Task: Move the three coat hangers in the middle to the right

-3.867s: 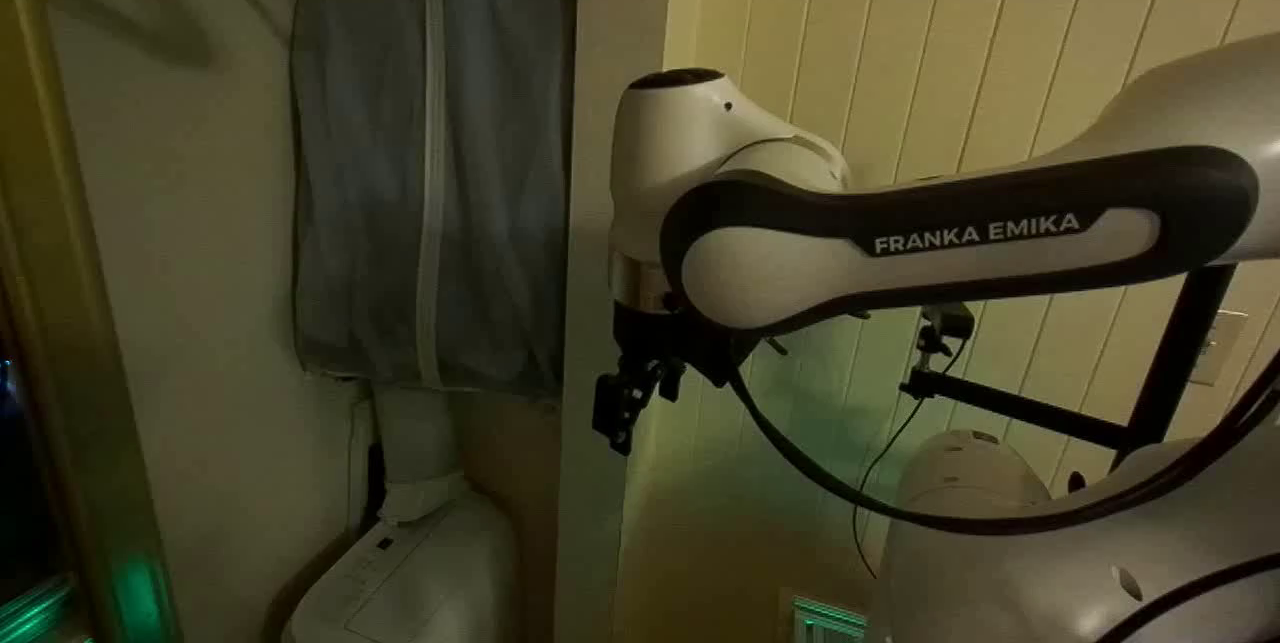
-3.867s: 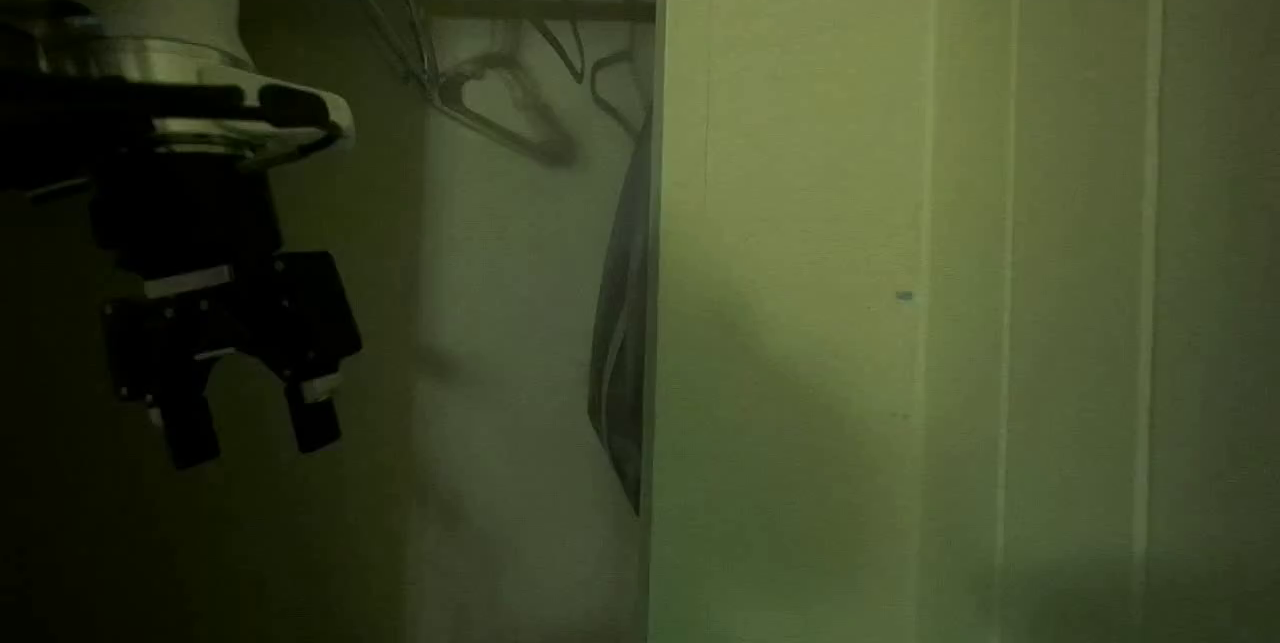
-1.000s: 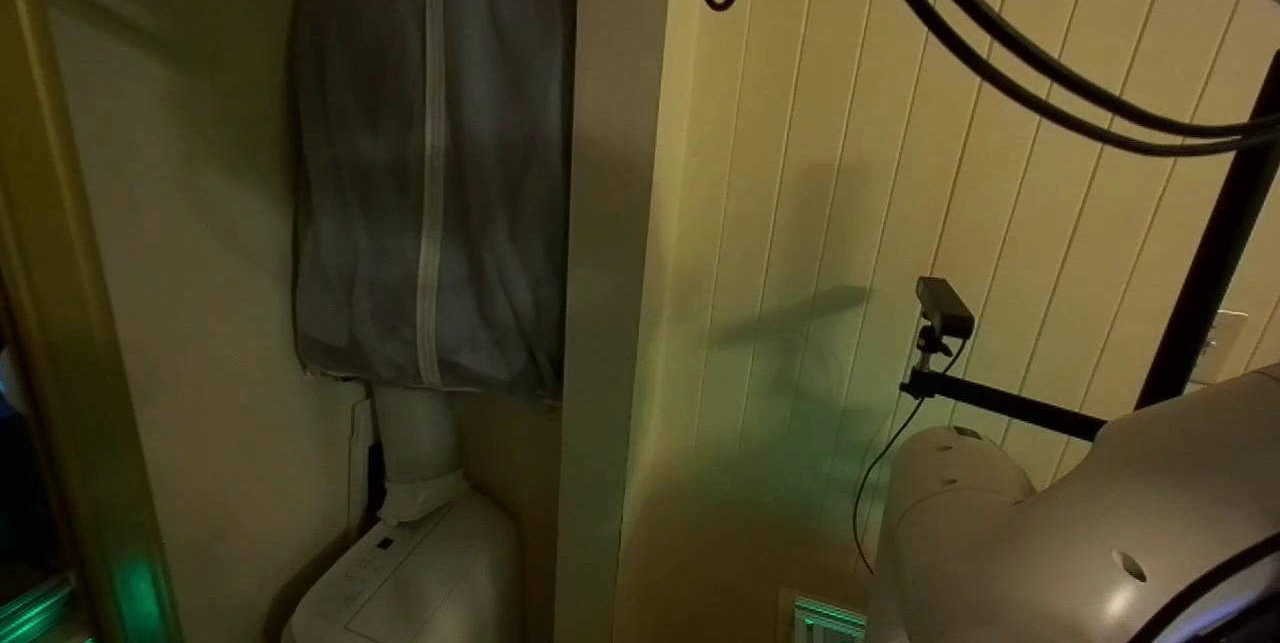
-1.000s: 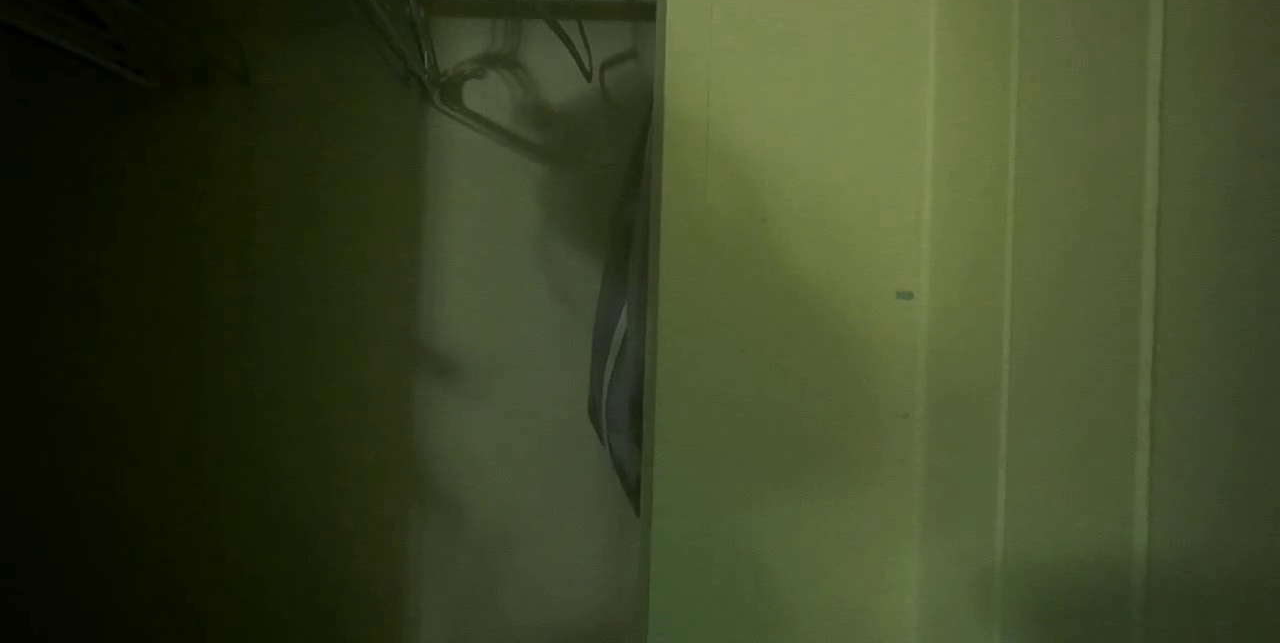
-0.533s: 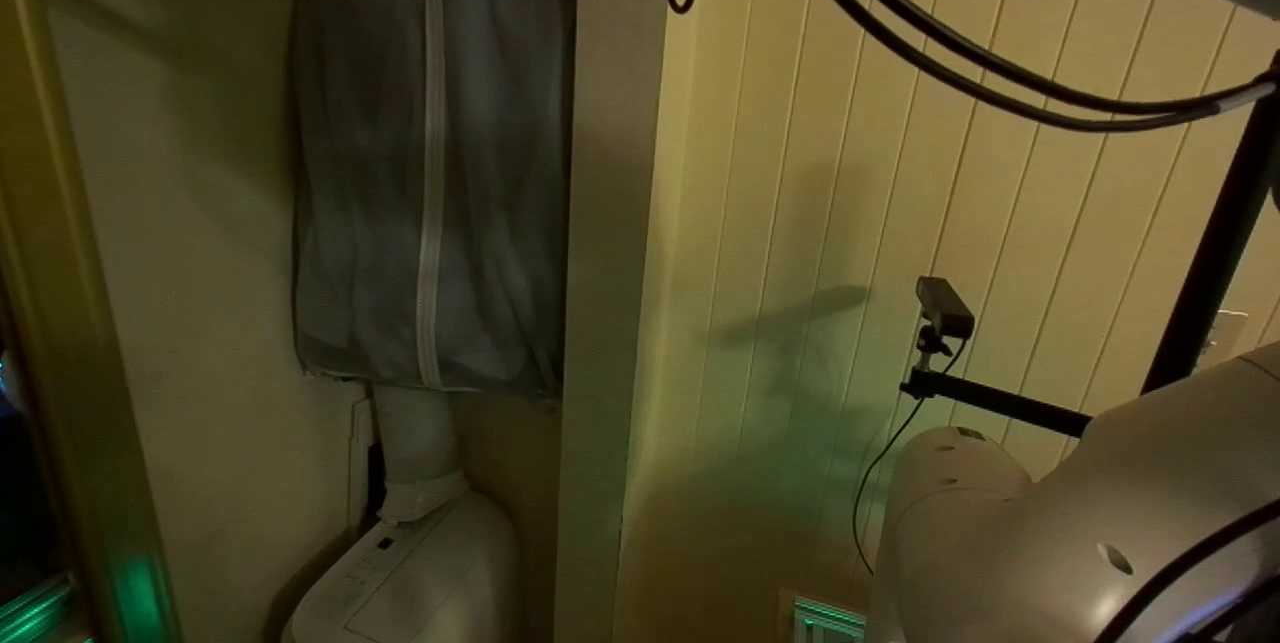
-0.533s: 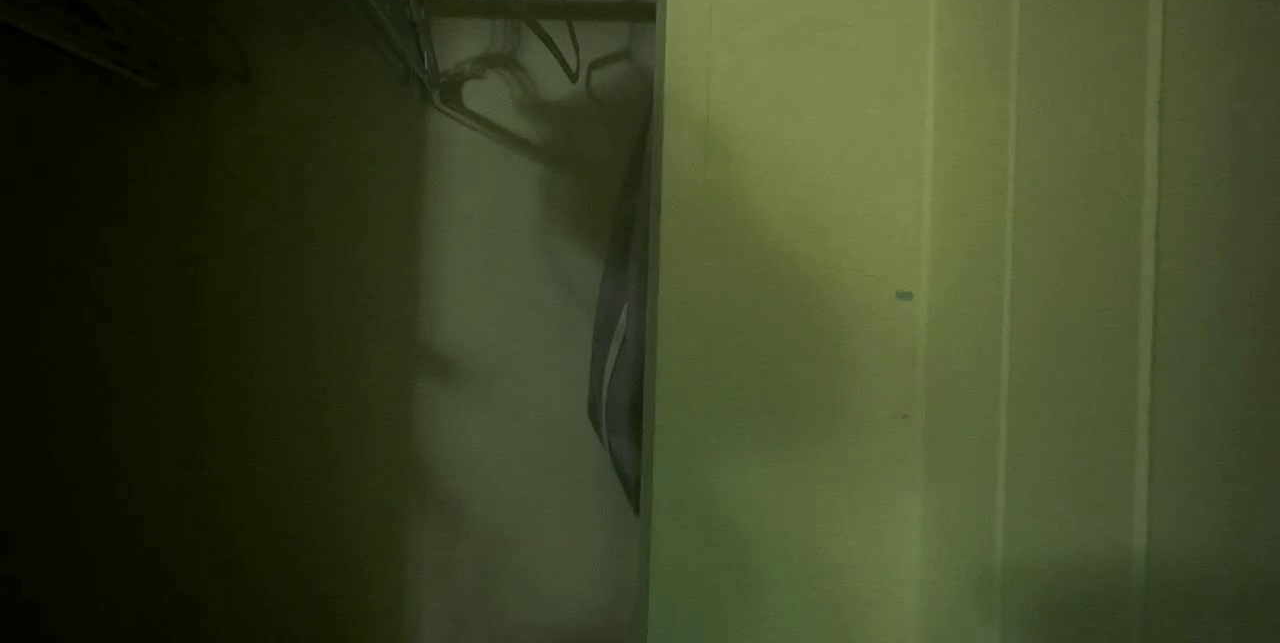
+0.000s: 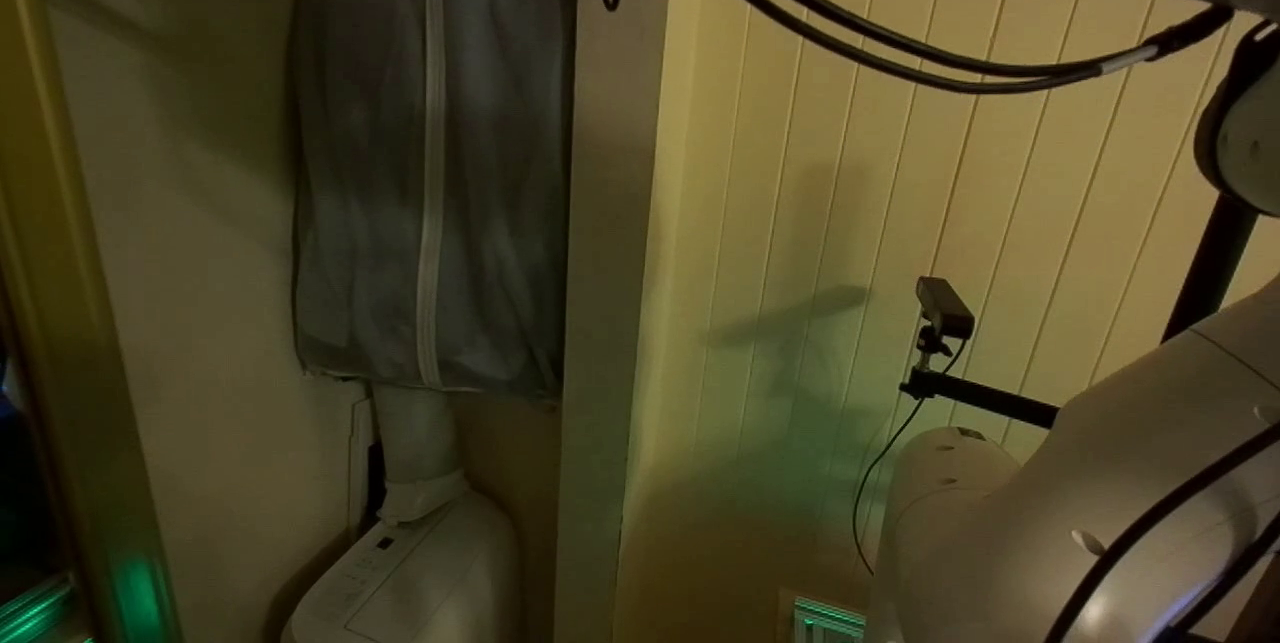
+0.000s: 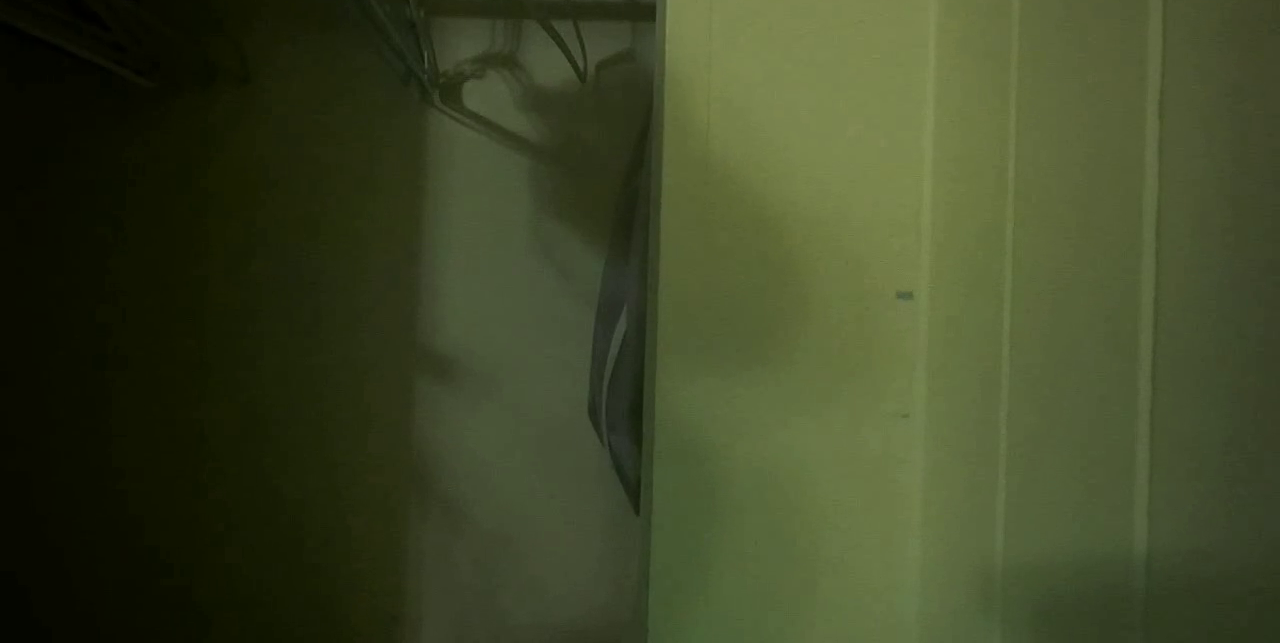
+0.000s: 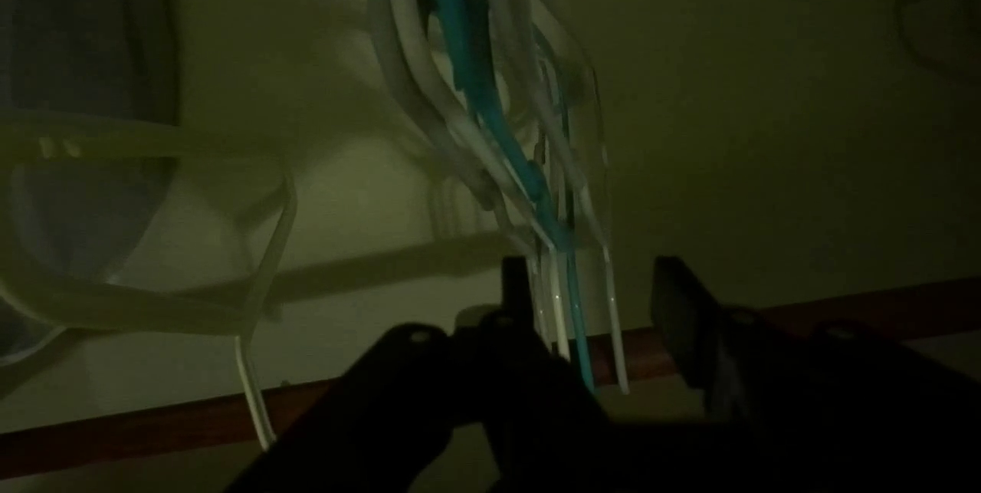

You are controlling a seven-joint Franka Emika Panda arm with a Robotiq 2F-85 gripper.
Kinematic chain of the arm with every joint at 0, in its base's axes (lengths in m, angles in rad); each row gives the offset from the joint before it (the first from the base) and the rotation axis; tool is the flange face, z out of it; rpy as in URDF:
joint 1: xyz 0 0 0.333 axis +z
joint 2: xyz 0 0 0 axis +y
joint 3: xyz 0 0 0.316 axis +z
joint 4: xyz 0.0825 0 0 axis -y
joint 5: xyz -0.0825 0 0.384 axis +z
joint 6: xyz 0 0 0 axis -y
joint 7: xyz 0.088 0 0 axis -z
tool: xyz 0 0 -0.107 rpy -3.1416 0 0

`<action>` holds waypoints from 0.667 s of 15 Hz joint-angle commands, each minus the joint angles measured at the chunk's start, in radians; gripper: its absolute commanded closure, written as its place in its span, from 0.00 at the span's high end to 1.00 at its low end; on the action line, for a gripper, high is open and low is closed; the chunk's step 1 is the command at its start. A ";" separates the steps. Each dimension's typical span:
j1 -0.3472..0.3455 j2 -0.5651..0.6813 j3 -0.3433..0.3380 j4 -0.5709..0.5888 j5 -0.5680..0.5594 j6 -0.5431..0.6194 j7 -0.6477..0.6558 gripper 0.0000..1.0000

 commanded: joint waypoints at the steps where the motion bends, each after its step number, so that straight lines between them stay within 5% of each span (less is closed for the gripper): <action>1: -0.018 0.058 -0.010 0.049 0.020 0.036 -0.004 0.49; 10: 0.007 0.085 -0.054 0.036 0.027 0.037 -0.047 0.39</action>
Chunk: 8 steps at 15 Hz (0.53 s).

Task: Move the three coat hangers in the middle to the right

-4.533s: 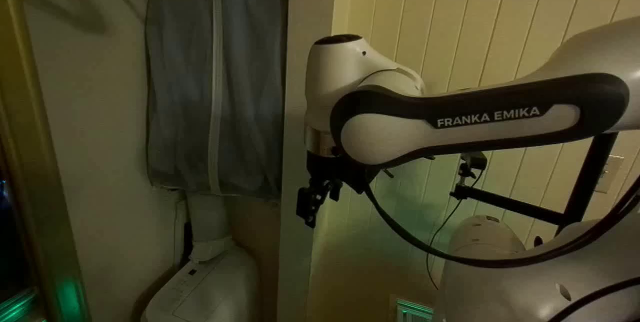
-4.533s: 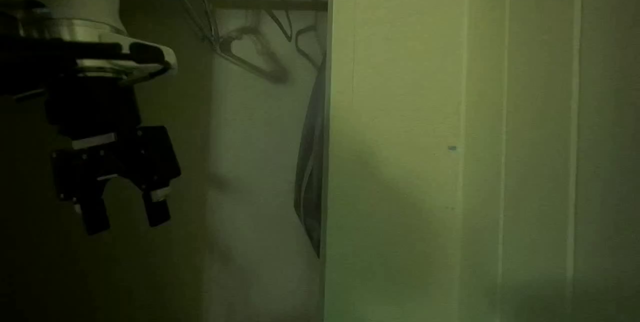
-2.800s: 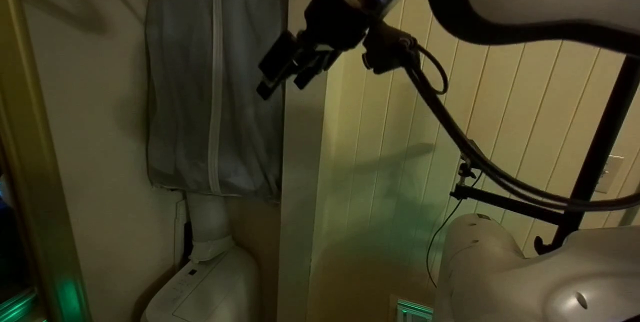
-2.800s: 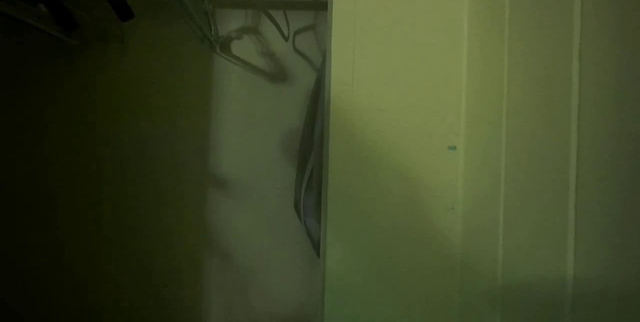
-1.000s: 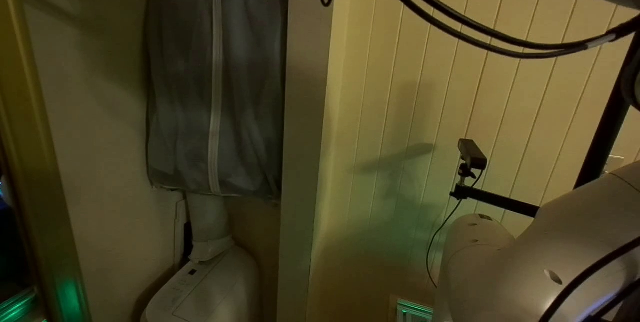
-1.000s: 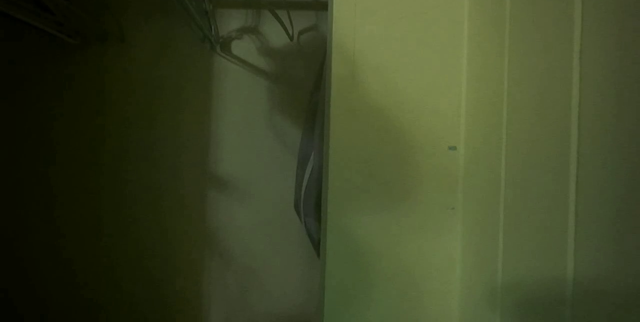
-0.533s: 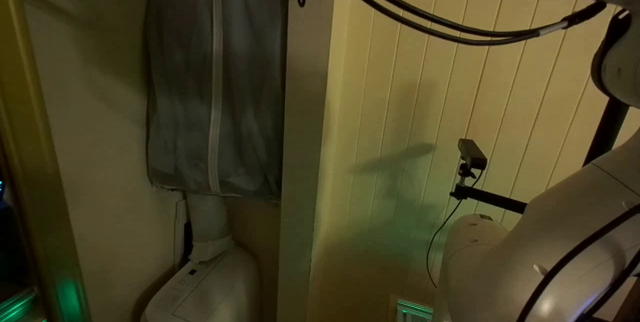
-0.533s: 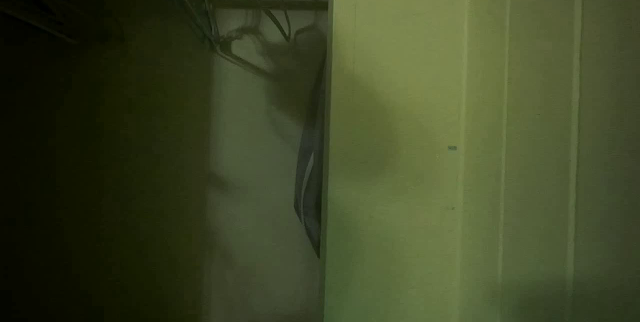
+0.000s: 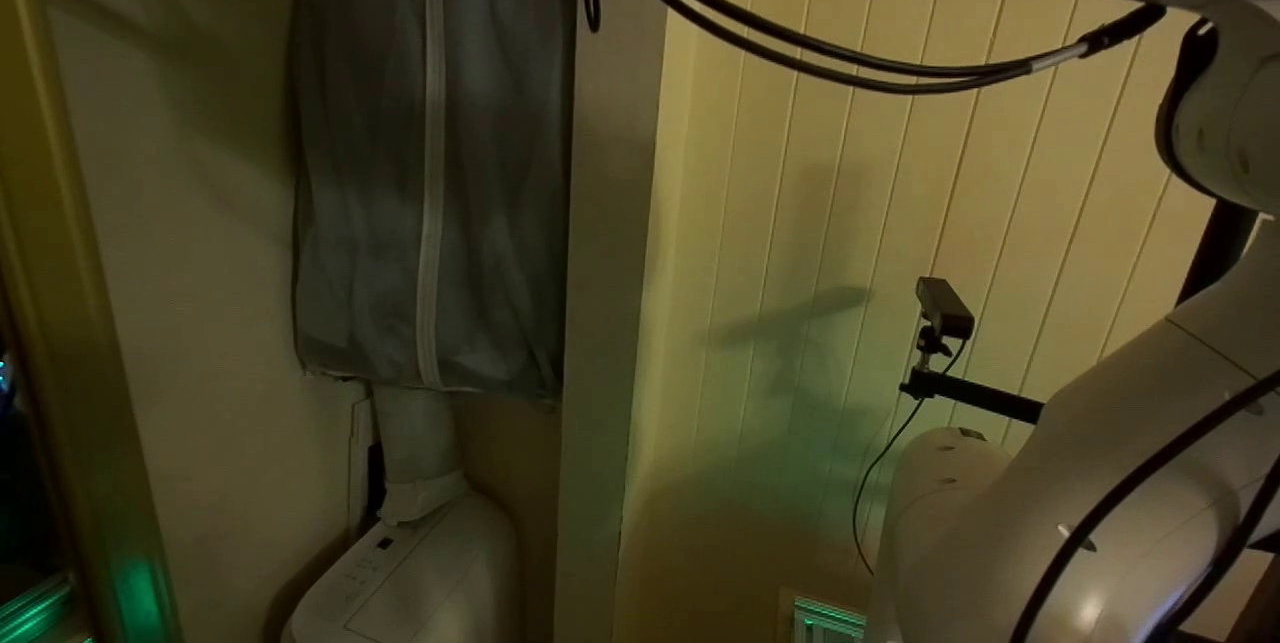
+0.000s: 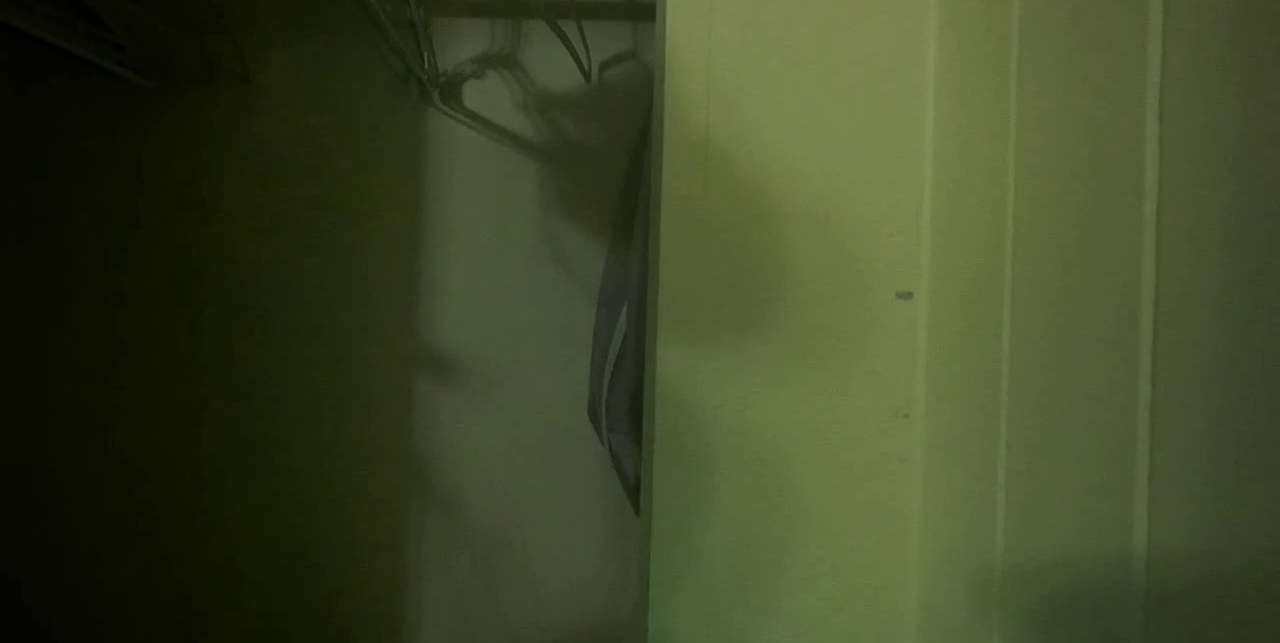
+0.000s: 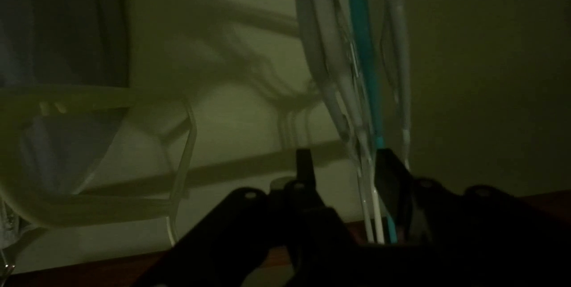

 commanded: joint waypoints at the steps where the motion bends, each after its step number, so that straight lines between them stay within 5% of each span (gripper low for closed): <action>1: 0.020 0.010 -0.017 0.012 0.029 -0.003 -0.037 0.39; 8: 0.081 0.009 -0.055 -0.008 0.050 0.001 -0.102 0.34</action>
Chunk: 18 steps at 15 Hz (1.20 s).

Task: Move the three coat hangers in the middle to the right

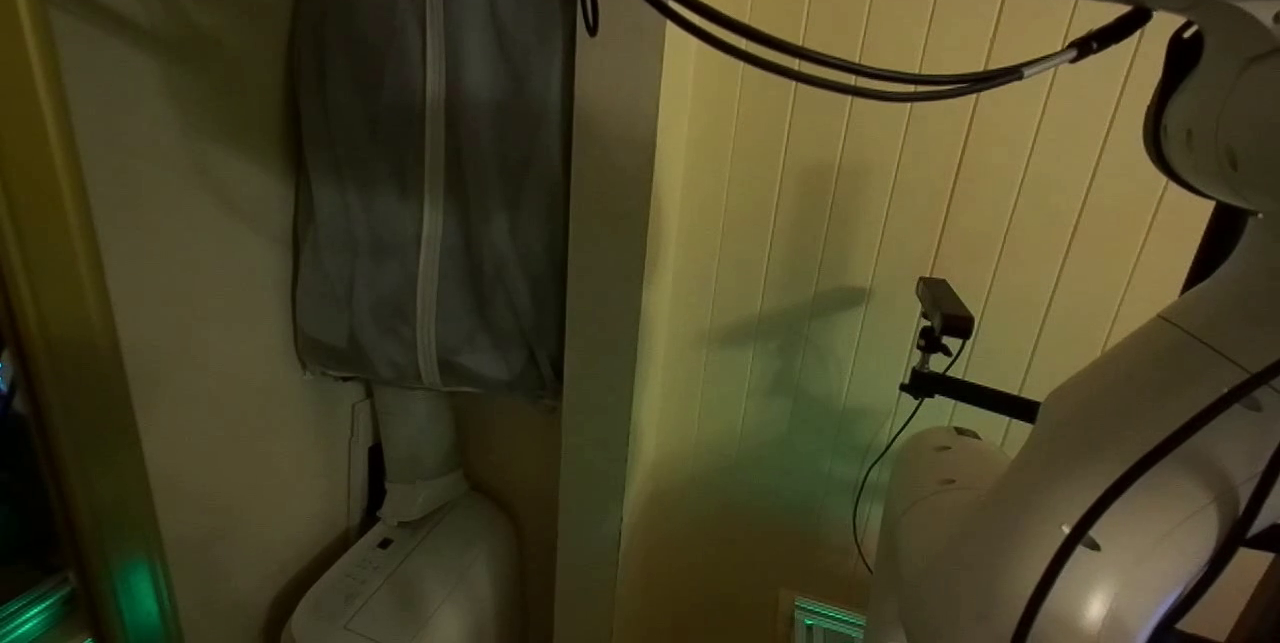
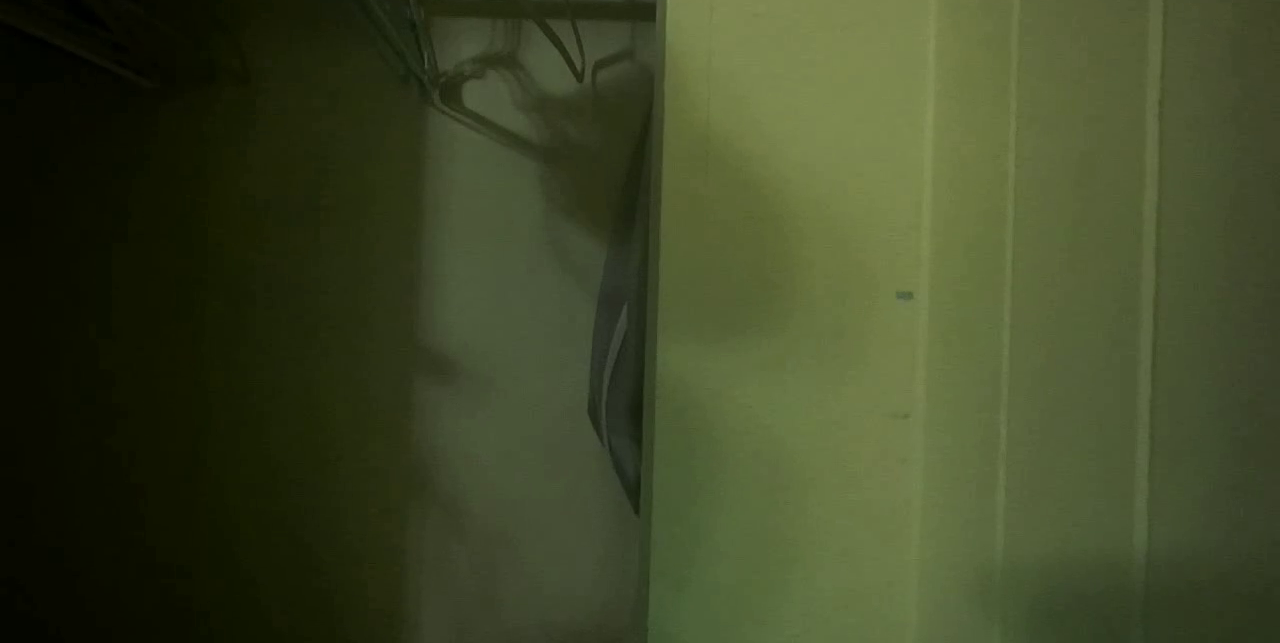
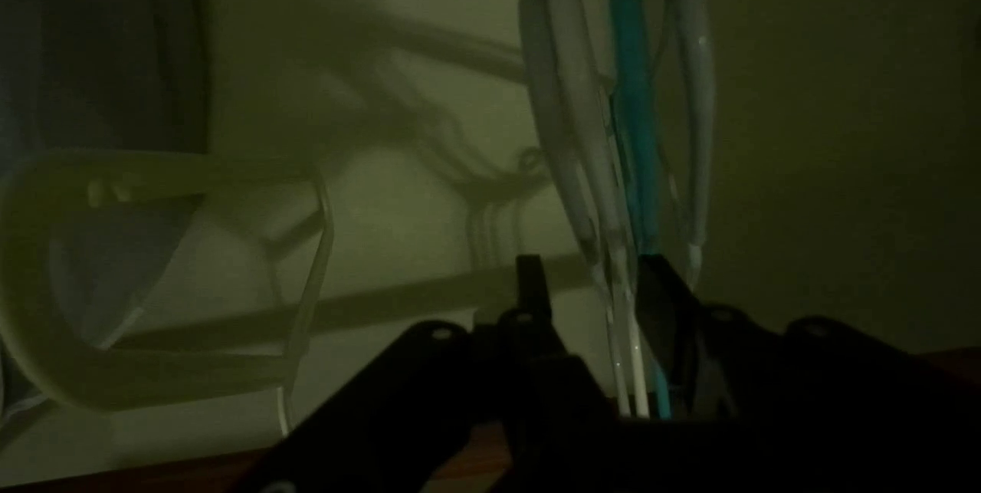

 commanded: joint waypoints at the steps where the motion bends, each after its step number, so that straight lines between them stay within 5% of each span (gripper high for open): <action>1: 0.040 0.002 -0.027 -0.009 0.041 0.010 -0.061 0.33; 10: 0.058 0.009 -0.057 -0.024 0.062 0.013 -0.092 0.15; 15: 0.078 0.002 -0.064 -0.037 0.075 -0.002 -0.111 0.14; 18: 0.057 0.006 -0.053 -0.030 0.069 -0.001 -0.091 0.02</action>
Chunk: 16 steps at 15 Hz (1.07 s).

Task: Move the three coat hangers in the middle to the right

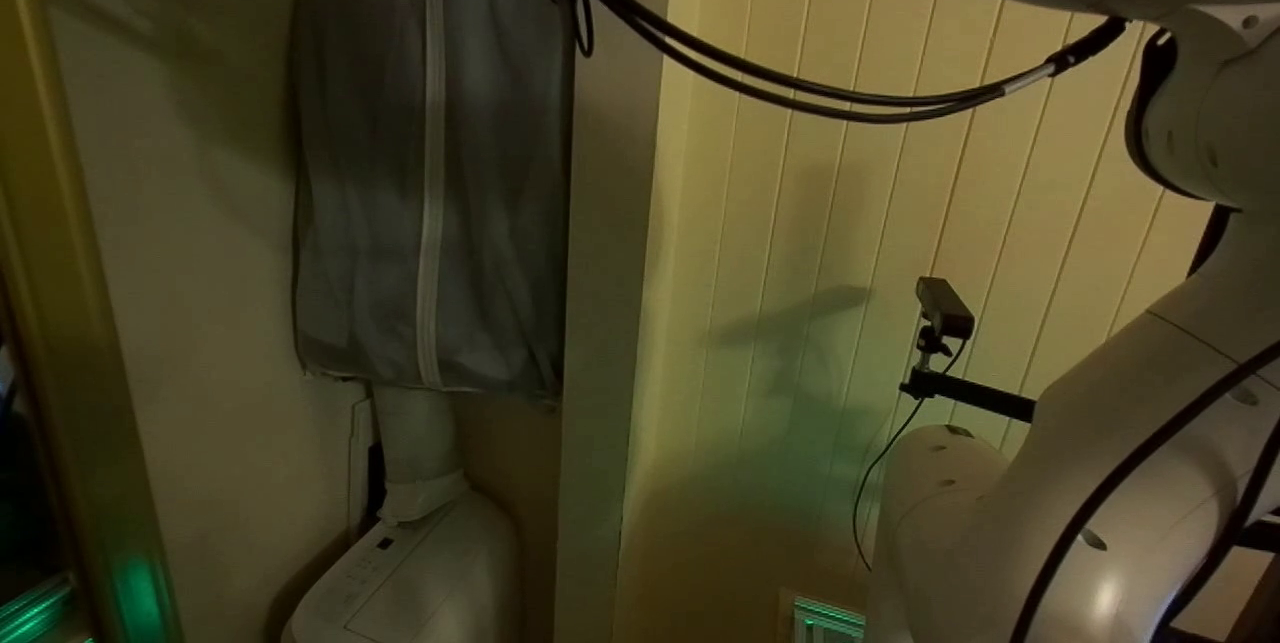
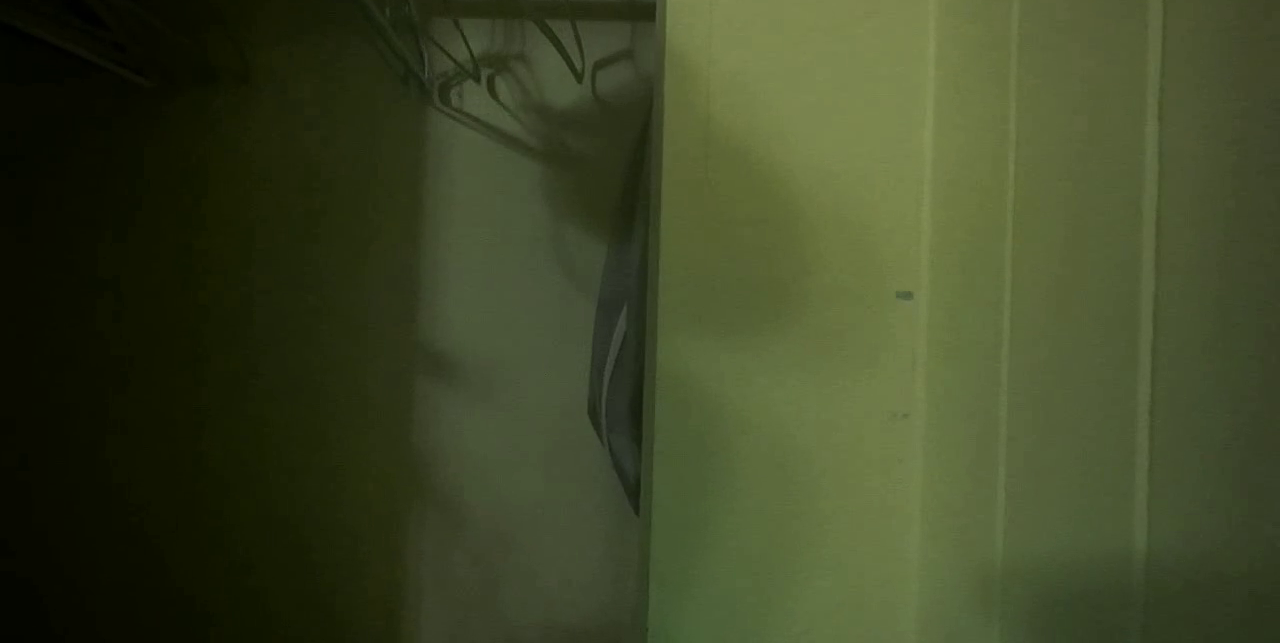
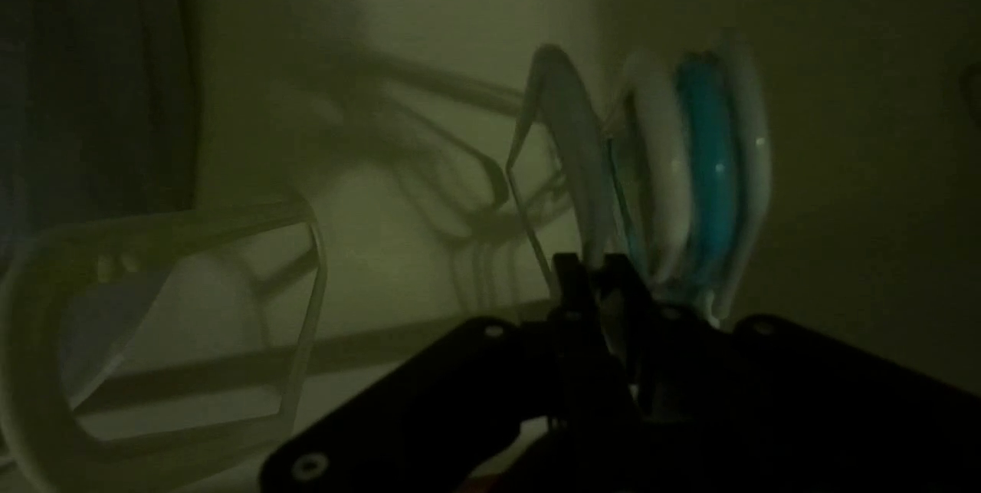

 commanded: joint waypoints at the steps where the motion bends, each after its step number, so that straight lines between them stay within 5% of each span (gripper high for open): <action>1: -0.028 -0.003 0.007 0.004 0.015 -0.001 0.004 0.00; 13: -0.300 0.051 0.065 0.088 -0.026 -0.004 0.225 0.03; 14: -0.306 0.054 0.067 0.092 -0.023 -0.004 0.233 0.10; 15: -0.309 0.055 0.070 0.095 -0.022 -0.007 0.238 0.33; 16: -0.311 0.052 0.074 0.096 -0.023 -0.009 0.243 0.35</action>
